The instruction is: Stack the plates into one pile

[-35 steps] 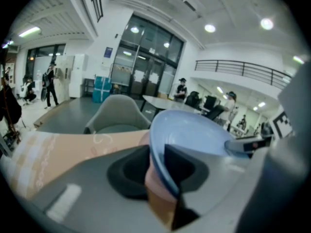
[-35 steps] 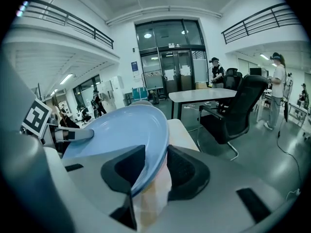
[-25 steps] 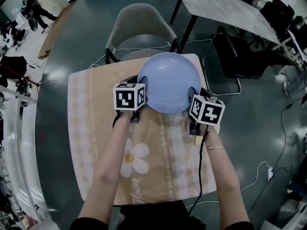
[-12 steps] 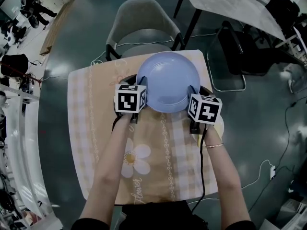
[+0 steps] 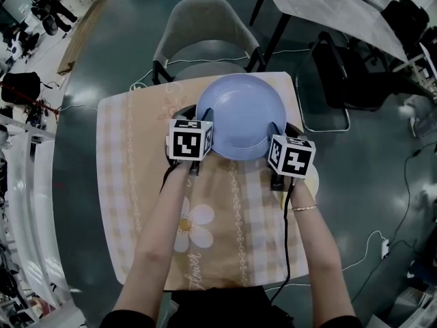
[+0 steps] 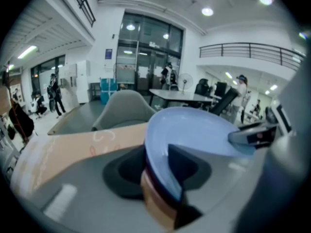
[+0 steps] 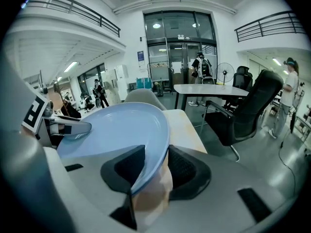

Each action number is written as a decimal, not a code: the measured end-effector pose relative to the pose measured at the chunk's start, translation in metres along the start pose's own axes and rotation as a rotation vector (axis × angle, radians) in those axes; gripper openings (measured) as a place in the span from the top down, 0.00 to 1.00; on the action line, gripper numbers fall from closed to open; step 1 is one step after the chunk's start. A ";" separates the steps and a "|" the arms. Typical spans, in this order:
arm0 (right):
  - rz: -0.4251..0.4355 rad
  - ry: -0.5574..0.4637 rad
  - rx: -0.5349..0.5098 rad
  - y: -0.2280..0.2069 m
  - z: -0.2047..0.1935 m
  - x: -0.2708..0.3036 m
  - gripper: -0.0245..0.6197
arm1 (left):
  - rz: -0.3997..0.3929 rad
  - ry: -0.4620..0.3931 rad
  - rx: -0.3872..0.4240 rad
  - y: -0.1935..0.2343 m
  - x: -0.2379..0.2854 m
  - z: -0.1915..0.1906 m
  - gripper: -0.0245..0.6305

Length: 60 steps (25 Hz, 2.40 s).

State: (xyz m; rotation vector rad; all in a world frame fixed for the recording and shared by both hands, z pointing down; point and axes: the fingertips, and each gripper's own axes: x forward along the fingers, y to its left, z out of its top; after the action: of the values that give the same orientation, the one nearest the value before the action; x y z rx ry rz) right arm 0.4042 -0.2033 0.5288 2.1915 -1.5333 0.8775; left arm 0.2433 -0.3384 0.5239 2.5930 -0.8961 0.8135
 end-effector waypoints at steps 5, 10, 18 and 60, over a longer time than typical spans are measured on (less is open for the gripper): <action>-0.014 -0.018 -0.009 -0.001 0.002 -0.001 0.75 | 0.027 0.004 0.023 0.000 -0.001 -0.002 0.71; -0.023 -0.041 -0.001 -0.004 0.007 -0.004 0.75 | 0.053 0.000 0.034 0.009 -0.002 -0.005 0.68; -0.019 -0.106 0.003 0.001 0.020 -0.021 0.75 | 0.080 -0.082 0.005 0.016 -0.026 0.011 0.72; 0.037 -0.539 -0.043 0.086 0.025 -0.241 0.95 | 0.037 -0.517 0.086 -0.012 -0.270 0.034 0.95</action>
State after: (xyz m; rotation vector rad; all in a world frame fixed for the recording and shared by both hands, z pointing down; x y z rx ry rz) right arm 0.2754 -0.0744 0.3472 2.5019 -1.7993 0.2578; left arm 0.0900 -0.2140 0.3361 2.9263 -1.0585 0.1818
